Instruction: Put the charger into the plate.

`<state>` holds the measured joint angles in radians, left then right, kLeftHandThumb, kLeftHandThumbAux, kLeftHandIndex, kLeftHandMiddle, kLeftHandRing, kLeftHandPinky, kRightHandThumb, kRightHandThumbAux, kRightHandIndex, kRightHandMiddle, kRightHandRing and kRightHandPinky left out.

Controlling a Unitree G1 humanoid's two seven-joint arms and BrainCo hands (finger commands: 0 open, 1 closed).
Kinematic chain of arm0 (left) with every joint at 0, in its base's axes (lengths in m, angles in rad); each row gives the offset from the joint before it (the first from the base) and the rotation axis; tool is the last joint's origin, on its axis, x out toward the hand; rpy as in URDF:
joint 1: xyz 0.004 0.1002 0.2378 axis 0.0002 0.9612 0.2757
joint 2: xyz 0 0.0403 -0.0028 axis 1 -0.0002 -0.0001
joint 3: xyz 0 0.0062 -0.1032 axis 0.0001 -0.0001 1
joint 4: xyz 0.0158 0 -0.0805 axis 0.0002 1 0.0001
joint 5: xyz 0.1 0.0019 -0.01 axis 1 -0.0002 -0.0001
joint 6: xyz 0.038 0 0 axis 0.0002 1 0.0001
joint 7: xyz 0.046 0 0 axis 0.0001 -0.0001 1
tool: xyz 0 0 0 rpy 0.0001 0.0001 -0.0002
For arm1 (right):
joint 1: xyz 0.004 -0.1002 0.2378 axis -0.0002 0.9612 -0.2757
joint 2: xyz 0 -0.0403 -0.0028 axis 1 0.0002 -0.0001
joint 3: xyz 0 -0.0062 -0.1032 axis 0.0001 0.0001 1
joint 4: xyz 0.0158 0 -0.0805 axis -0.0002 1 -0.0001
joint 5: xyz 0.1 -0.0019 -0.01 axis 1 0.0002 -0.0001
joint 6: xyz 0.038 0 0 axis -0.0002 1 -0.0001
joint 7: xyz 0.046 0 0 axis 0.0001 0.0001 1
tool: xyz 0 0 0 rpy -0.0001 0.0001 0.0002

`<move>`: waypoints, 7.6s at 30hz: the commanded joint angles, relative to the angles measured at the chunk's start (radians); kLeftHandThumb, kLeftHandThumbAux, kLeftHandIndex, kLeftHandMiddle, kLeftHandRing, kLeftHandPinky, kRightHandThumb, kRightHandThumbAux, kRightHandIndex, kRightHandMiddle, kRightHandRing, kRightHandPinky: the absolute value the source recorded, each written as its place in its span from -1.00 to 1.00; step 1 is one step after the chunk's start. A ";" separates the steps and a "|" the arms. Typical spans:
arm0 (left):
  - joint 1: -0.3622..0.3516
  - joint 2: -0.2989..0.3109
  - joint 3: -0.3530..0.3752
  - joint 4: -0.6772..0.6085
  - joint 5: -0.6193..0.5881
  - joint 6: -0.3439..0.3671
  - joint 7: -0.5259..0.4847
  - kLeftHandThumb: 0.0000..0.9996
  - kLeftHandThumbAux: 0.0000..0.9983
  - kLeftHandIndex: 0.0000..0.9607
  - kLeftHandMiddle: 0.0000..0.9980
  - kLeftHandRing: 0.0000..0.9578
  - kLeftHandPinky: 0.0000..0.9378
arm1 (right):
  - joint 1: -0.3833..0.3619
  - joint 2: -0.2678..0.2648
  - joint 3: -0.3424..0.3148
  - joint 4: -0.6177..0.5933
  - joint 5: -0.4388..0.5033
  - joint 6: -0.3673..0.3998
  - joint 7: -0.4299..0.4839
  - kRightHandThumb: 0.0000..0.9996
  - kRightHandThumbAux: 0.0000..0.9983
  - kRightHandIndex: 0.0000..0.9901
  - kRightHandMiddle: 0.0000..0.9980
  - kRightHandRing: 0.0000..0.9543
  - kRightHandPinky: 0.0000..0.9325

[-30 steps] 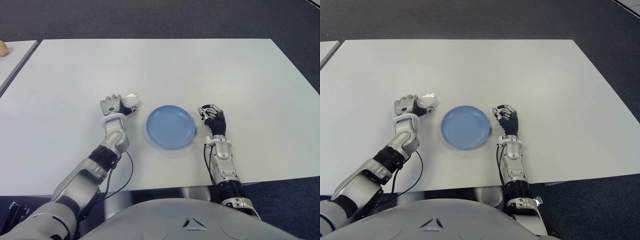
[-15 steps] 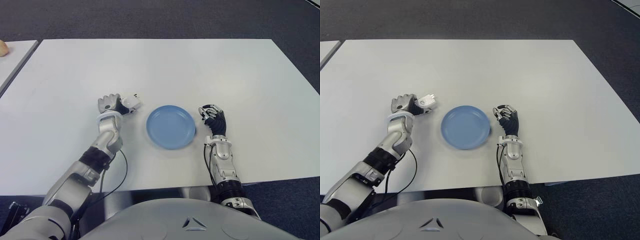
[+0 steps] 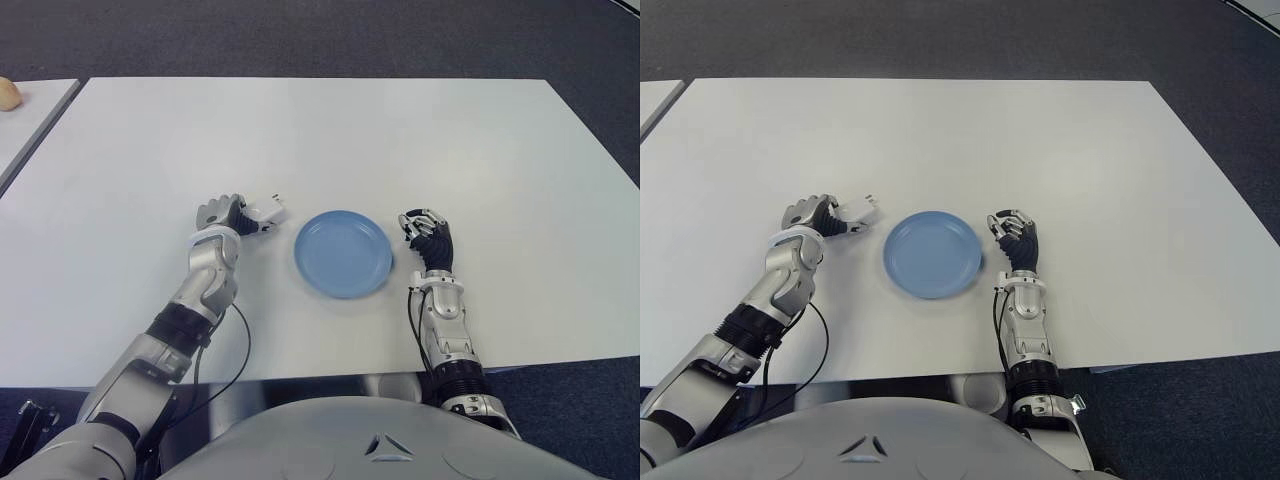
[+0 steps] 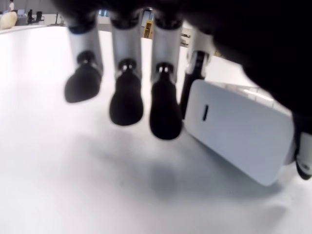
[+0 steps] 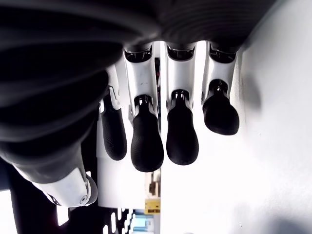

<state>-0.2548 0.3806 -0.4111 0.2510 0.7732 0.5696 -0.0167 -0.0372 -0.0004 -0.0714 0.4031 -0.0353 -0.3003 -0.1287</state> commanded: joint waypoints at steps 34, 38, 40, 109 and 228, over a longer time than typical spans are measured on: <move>0.100 -0.006 0.091 -0.336 0.007 -0.035 0.021 0.47 0.37 -0.07 0.60 0.68 0.70 | 0.014 0.011 -0.007 0.053 -0.001 -0.014 -0.003 0.41 0.45 -0.12 0.52 0.58 0.64; 0.120 -0.015 0.088 -0.396 0.015 -0.069 0.037 0.47 0.38 -0.07 0.61 0.68 0.71 | 0.012 0.008 -0.007 0.056 0.000 -0.010 -0.001 0.41 0.45 -0.12 0.52 0.58 0.64; 0.128 -0.018 0.089 -0.413 0.013 -0.090 0.045 0.47 0.38 -0.07 0.61 0.68 0.74 | 0.012 0.007 -0.007 0.056 0.001 -0.009 0.000 0.41 0.45 -0.12 0.52 0.58 0.64; 0.025 -0.059 -0.191 0.086 0.171 -0.562 0.229 0.33 0.26 -0.35 -0.33 -0.32 -0.31 | 0.014 0.007 0.001 0.051 0.001 -0.030 0.001 0.41 0.45 -0.12 0.53 0.57 0.64; 0.200 -0.282 0.501 0.321 -0.728 -0.981 0.238 0.40 0.45 -0.12 -0.05 -0.01 0.03 | 0.028 -0.018 0.002 0.033 -0.003 -0.011 0.007 0.41 0.45 -0.12 0.53 0.59 0.66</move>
<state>-0.0596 0.0938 0.0769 0.5560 0.0383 -0.4266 0.2178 -0.0360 -0.0190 -0.0667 0.4238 -0.0421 -0.3458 -0.1271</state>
